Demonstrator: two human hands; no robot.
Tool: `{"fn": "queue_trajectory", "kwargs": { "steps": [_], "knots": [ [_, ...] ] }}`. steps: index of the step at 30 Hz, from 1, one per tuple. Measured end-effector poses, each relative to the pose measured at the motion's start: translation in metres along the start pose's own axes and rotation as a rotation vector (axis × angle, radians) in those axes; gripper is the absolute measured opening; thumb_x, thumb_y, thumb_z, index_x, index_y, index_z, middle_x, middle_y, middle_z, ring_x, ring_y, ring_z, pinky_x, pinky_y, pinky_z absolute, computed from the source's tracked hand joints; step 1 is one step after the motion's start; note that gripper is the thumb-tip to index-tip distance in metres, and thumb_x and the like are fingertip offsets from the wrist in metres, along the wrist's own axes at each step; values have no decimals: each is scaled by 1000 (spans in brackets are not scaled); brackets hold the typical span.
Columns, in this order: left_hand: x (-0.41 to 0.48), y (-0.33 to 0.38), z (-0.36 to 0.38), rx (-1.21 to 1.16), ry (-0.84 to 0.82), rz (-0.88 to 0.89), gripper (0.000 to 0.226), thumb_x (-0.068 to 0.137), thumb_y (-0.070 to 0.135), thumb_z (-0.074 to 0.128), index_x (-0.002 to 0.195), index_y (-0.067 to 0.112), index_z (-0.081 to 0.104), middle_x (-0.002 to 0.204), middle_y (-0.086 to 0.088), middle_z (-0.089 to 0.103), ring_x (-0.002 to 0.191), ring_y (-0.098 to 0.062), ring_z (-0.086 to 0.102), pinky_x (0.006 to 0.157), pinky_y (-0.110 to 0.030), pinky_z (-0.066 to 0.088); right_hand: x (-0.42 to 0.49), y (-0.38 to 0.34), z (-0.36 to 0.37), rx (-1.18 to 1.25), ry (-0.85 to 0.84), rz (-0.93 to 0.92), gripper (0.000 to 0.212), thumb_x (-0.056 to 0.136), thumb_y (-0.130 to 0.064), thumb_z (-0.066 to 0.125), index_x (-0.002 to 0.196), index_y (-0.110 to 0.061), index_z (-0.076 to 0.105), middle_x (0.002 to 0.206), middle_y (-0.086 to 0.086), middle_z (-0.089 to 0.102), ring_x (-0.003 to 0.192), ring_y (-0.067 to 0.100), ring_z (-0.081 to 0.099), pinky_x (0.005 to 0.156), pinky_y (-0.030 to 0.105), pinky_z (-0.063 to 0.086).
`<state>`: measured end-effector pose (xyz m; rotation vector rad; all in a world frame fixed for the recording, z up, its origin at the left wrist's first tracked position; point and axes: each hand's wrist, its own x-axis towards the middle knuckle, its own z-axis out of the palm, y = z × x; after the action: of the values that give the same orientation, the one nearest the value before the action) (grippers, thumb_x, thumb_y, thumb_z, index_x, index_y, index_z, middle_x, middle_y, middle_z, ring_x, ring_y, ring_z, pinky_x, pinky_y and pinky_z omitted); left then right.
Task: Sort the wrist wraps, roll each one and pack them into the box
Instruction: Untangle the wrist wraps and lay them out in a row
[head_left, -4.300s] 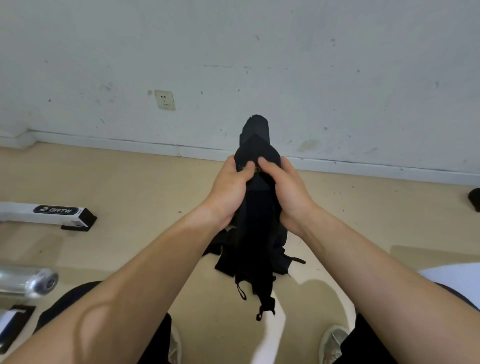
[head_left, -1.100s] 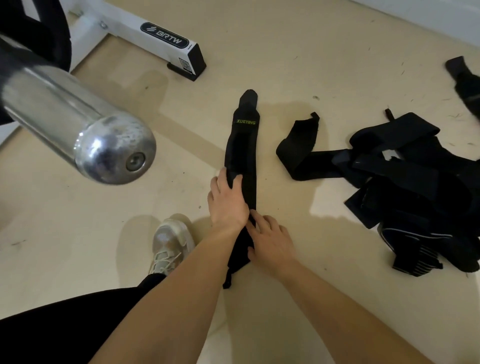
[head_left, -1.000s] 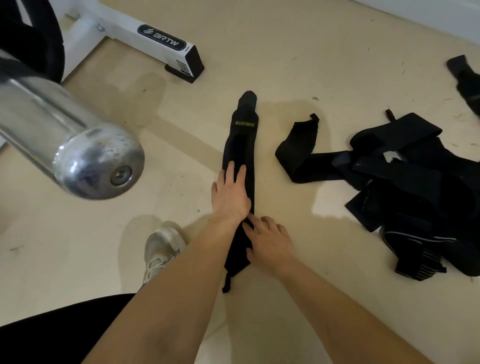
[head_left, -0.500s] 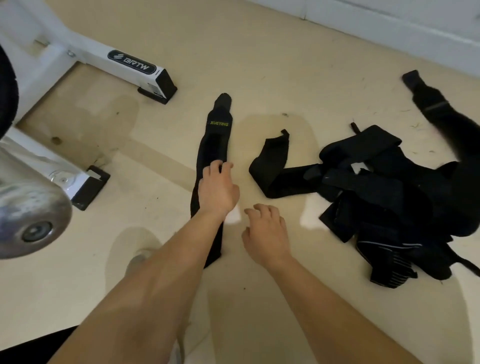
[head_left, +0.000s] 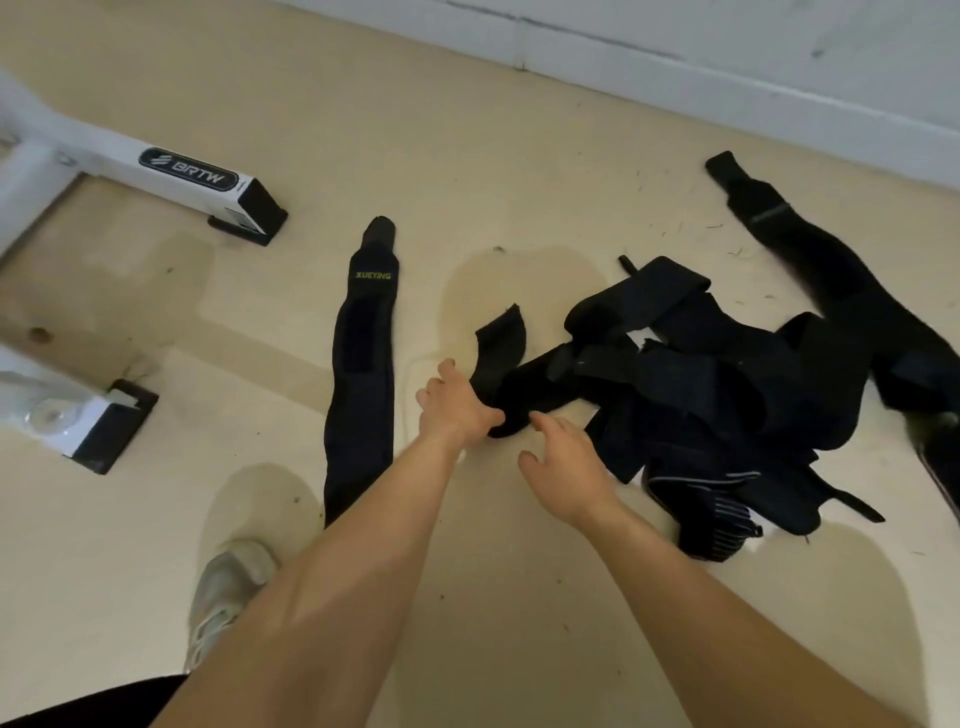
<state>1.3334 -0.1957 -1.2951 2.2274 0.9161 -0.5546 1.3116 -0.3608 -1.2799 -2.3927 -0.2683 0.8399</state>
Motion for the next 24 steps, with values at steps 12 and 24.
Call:
{"fn": "queue_trajectory", "kwargs": {
  "steps": [12, 24],
  "knots": [
    [-67, 6, -52, -673, -45, -68, 31, 103, 37, 53, 122, 14, 60, 117, -11, 69, 99, -26, 68, 71, -32, 51, -20, -29, -27, -72, 142, -194, 15, 102, -23, 56, 116, -28, 60, 104, -6, 69, 98, 18, 65, 97, 43, 50],
    [-160, 21, -106, -649, -488, 180, 81, 94, 80, 36, 136, 18, 67, 129, -3, 73, 128, -22, 64, 116, -40, 36, -74, -101, -147, 1115, 275, 153, 20, 101, -16, 62, 121, -15, 57, 111, 4, 68, 97, 21, 68, 68, 31, 59]
  ]
}}
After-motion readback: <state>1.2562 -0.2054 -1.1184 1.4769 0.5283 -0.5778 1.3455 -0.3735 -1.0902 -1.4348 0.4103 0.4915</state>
